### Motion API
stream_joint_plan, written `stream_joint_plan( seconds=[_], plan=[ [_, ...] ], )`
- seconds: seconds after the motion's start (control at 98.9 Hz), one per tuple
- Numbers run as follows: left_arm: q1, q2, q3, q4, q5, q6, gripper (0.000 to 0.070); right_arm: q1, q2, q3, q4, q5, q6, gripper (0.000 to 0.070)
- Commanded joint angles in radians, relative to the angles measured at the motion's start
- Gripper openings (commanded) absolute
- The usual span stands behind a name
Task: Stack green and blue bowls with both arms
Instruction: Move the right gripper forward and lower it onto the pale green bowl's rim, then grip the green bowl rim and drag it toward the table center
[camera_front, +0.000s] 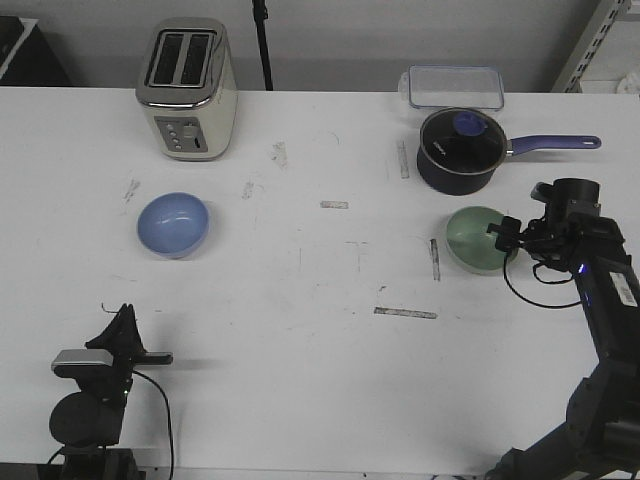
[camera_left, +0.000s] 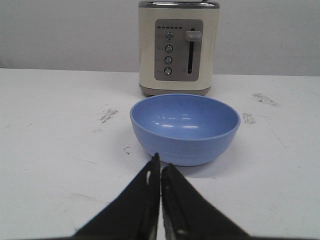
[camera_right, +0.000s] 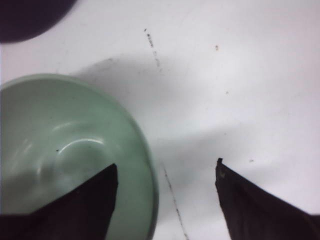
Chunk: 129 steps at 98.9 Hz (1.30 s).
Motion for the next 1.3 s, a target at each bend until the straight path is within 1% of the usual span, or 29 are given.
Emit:
stream_joint_plan(
  seconds=[0.0,0.04,0.162,0.202,0.243,0.344,0.384,0.637,0.93,1.021,1.163,1.294],
  plan=[
    [0.001,-0.002,-0.023,0.016,0.001,0.008,0.0001,0.000,0.039,0.021,0.004,-0.018,-0.009,0.0290],
    [0.001,-0.002,-0.023,0.016,0.001,0.008,0.0001,0.000,0.047,0.021,0.005,-0.025,-0.009,0.0276],
    [0.001,-0.002,-0.023,0.016,0.001,0.008,0.0001,0.000,0.061,0.021,0.007,-0.024,-0.009,0.0266],
    [0.001,-0.002,-0.023,0.016,0.001,0.008,0.0001,0.000,0.064,0.021,0.008,-0.024,-0.009,0.0243],
    [0.001,-0.002,-0.023,0.016,0.001,0.008,0.0001,0.000,0.064,0.021,0.008,-0.024,-0.009,0.0197],
    [0.001,-0.002,-0.023,0.016,0.001,0.008,0.0001,0.000,0.064,0.021,0.010,-0.024,-0.009,0.0042],
    [0.001,-0.002,-0.023,0.016,0.001,0.008,0.0001,0.000,0.064,0.021,0.010,-0.024,-0.009,0.0005],
    [0.001,-0.002,-0.023,0.016,0.001,0.008,0.0001,0.000,0.048,0.021,0.013,-0.024,-0.002,0.0006],
    [0.001,-0.002,-0.023,0.016,0.001,0.008,0.0001,0.014,-0.035,0.021,0.009,-0.026,0.011,0.0006],
    [0.001,-0.002,-0.023,0.016,0.001,0.008,0.0001,0.037,-0.064,0.021,0.005,-0.035,0.037,0.0006],
    [0.001,-0.002,-0.023,0.016,0.001,0.008,0.0001,0.095,-0.092,0.021,0.000,-0.085,0.105,0.0006],
    [0.001,-0.002,-0.023,0.016,0.001,0.008,0.0001,0.185,-0.093,0.021,-0.002,-0.077,0.170,0.0006]
  ],
)
